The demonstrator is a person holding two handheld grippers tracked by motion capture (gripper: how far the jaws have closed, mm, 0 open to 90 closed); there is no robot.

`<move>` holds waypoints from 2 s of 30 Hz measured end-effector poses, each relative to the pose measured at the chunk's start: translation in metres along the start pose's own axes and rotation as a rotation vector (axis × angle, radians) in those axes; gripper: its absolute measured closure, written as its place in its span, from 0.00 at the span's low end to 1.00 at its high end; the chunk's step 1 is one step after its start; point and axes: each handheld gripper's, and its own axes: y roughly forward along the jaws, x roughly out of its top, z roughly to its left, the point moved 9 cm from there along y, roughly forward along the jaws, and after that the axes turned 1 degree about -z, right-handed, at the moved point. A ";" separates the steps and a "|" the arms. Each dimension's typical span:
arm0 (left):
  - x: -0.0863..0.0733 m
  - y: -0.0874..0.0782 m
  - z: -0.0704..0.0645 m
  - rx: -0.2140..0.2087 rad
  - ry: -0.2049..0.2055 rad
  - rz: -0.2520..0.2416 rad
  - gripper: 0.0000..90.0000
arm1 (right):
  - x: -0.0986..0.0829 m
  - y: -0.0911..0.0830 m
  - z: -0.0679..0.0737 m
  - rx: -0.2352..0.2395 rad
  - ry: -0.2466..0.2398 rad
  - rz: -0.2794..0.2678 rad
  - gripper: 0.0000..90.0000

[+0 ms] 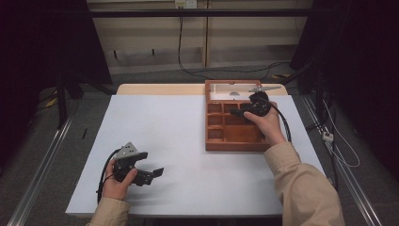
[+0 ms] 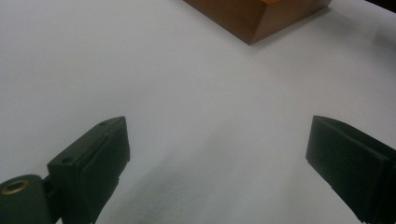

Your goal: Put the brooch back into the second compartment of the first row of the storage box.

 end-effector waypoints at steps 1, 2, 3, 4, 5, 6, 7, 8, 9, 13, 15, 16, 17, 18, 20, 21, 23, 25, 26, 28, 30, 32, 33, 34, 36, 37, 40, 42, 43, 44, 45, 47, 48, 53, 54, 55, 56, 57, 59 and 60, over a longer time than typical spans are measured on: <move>0.000 0.000 0.000 -0.002 0.000 -0.001 0.07 | -0.003 -0.004 0.002 -0.002 -0.005 0.002 0.27; 0.000 0.000 0.000 -0.001 0.002 0.003 0.07 | -0.006 -0.007 0.004 -0.009 -0.015 0.006 0.26; -0.001 0.000 0.000 0.001 0.004 0.005 0.07 | -0.008 -0.011 0.007 -0.007 -0.030 0.009 0.25; -0.001 0.000 0.000 0.000 -0.001 0.003 0.07 | -0.010 -0.016 0.010 -0.001 -0.035 0.001 0.24; -0.001 0.000 0.000 0.003 -0.001 0.004 0.07 | -0.012 -0.020 0.013 0.008 -0.035 -0.006 0.22; -0.001 0.000 0.001 0.003 0.000 0.006 0.07 | -0.014 -0.024 0.015 0.011 -0.041 -0.008 0.22; -0.001 0.000 0.001 0.003 0.000 0.006 0.07 | -0.016 -0.028 0.017 0.010 -0.048 -0.016 0.21; -0.001 0.000 0.001 0.005 -0.001 0.005 0.07 | -0.017 -0.032 0.020 0.014 -0.051 -0.020 0.20; 0.000 0.000 0.000 0.005 -0.003 0.001 0.07 | -0.020 -0.035 0.022 0.019 -0.053 -0.020 0.20; 0.000 -0.001 0.001 0.006 0.001 0.002 0.07 | -0.031 -0.047 0.032 0.037 -0.067 -0.027 0.17; 0.000 -0.001 0.001 0.009 0.001 0.003 0.07 | -0.039 -0.053 0.038 0.041 -0.082 -0.020 0.17; 0.000 -0.001 0.001 0.008 -0.001 0.002 0.07 | -0.043 -0.055 0.041 0.047 -0.091 -0.021 0.17; 0.000 -0.001 0.001 0.007 0.000 0.002 0.07 | -0.046 -0.058 0.045 0.055 -0.096 -0.023 0.17; -0.001 -0.001 0.000 0.006 0.001 0.005 0.07 | -0.050 -0.060 0.048 0.062 -0.096 -0.024 0.17; 0.000 -0.001 0.000 0.006 0.000 0.003 0.07 | -0.058 -0.066 0.052 0.070 -0.102 -0.034 0.16; 0.000 -0.001 0.000 0.006 0.000 0.003 0.07 | -0.062 -0.068 0.054 0.076 -0.103 -0.036 0.16; -0.001 -0.001 0.001 0.007 0.001 0.005 0.07 | -0.070 -0.072 0.057 0.081 -0.113 -0.031 0.16; -0.001 0.000 0.000 0.007 -0.001 0.005 0.07 | -0.077 -0.075 0.059 0.078 -0.121 -0.029 0.16; -0.001 0.000 0.000 0.008 0.001 0.009 0.07 | -0.081 -0.077 0.060 0.084 -0.120 -0.032 0.16; -0.001 0.000 0.000 0.011 0.001 0.011 0.07 | -0.087 -0.080 0.063 0.091 -0.122 -0.039 0.16; -0.001 0.000 0.001 0.010 0.001 0.010 0.07 | -0.092 -0.084 0.066 0.095 -0.127 -0.047 0.16; -0.001 -0.001 0.001 0.008 -0.002 0.006 0.07 | -0.098 -0.087 0.069 0.099 -0.135 -0.048 0.16; -0.001 -0.001 0.001 0.009 0.000 0.003 0.07 | -0.100 -0.089 0.070 0.104 -0.133 -0.049 0.16; 0.000 -0.001 0.001 0.010 -0.001 0.002 0.07 | -0.103 -0.091 0.071 0.108 -0.130 -0.052 0.16; -0.001 0.000 0.001 0.008 -0.002 0.004 0.07 | -0.107 -0.094 0.073 0.112 -0.132 -0.057 0.17; -0.001 0.000 0.001 0.008 -0.003 0.004 0.07 | -0.108 -0.095 0.073 0.113 -0.141 -0.060 0.18; -0.001 -0.001 0.000 0.007 0.000 0.005 0.07 | -0.114 -0.098 0.074 0.118 -0.146 -0.059 0.18; 0.000 -0.001 0.000 0.008 0.000 0.005 0.07 | -0.118 -0.099 0.073 0.112 -0.147 -0.057 0.17; -0.001 -0.001 0.000 0.008 0.001 0.006 0.07 | -0.120 -0.100 0.073 0.115 -0.145 -0.057 0.17; -0.001 -0.001 0.001 0.009 0.001 0.005 0.07 | -0.122 -0.100 0.073 0.114 -0.141 -0.061 0.17; -0.001 -0.001 0.001 0.008 0.001 0.005 0.07 | -0.123 -0.101 0.073 0.114 -0.143 -0.063 0.17; -0.001 -0.001 0.001 0.009 0.002 0.008 0.07 | -0.127 -0.102 0.073 0.119 -0.145 -0.061 0.17; -0.001 -0.001 0.001 0.011 0.002 0.010 0.07 | -0.129 -0.103 0.073 0.119 -0.144 -0.058 0.17; -0.001 -0.001 0.001 0.011 0.005 0.009 0.07 | -0.138 -0.106 0.071 0.112 -0.144 -0.061 0.16; -0.001 -0.001 0.001 0.013 0.002 0.010 0.07 | -0.140 -0.107 0.071 0.110 -0.143 -0.061 0.16; -0.001 -0.001 0.001 0.013 0.003 0.014 0.07 | -0.141 -0.108 0.070 0.108 -0.147 -0.062 0.16; -0.001 -0.001 0.001 0.014 0.003 0.013 0.07 | -0.143 -0.109 0.070 0.106 -0.152 -0.062 0.16; -0.001 -0.001 0.001 0.013 0.002 0.010 0.07 | -0.145 -0.110 0.070 0.106 -0.153 -0.063 0.16; -0.001 -0.001 0.001 0.013 0.006 0.013 0.07 | -0.149 -0.111 0.068 0.103 -0.147 -0.063 0.16; -0.001 -0.001 0.001 0.013 0.006 0.013 0.07 | -0.150 -0.112 0.068 0.104 -0.147 -0.064 0.16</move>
